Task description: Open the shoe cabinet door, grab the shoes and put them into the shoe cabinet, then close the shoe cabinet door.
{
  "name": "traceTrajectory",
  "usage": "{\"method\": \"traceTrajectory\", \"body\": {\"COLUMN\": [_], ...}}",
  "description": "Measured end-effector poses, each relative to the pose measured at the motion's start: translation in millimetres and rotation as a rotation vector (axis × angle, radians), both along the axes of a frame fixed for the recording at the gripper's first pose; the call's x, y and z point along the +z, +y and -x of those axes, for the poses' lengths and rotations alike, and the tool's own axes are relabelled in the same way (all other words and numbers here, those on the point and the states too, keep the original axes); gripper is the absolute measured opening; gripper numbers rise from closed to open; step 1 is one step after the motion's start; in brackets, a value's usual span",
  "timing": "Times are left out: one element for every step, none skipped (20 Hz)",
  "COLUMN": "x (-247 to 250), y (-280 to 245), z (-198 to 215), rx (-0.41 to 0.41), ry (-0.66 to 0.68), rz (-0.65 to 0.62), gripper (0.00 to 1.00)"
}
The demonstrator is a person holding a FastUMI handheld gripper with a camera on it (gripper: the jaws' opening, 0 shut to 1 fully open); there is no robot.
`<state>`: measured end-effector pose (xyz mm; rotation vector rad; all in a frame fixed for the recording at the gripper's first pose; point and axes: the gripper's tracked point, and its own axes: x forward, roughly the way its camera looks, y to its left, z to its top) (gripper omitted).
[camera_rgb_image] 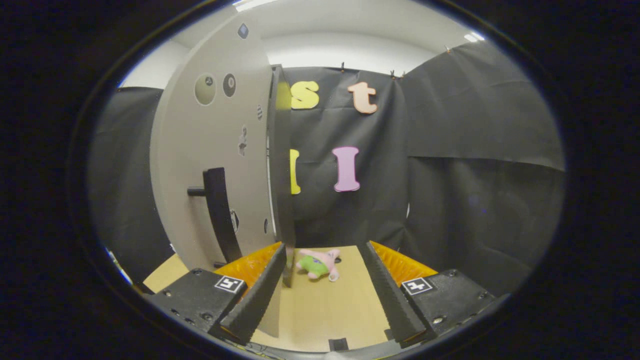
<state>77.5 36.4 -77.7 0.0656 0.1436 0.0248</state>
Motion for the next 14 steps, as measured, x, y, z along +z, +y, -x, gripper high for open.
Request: {"method": "traceTrajectory", "body": {"x": [3.1,5.2,6.7,6.5,9.5,10.8,11.3,10.4,11.1,11.0,12.5,11.7,12.0,11.1], "y": [5.0,10.0,16.1,22.6,23.4,25.9,29.7,34.9,38.8,42.6,47.8,54.2,61.2,70.4], "z": [-6.5,-11.7,-15.1,-17.1,-15.8,-16.8,-19.3,-19.5,-19.3,-16.9,-15.4,-15.8,-14.5,-14.0], "rx": [0.019,0.037,0.055,0.072,0.073,0.082,0.093,0.101,0.104,0.105,0.108,0.110,0.113,0.120], "ry": [-0.004,-0.009,-0.009,-0.008,-0.015,-0.020,-0.026,-0.023,-0.020,-0.019,-0.017,-0.018,-0.013,-0.013], "rz": [-0.005,-0.009,-0.014,-0.014,-0.006,0.008,0.015,0.022,0.026,0.031,0.035,0.036,0.038,0.043], "gripper": [1.00,1.00,1.00,0.99,0.99,0.95,0.94,0.94,0.94,0.94,0.94,0.94,0.94,0.94]}}
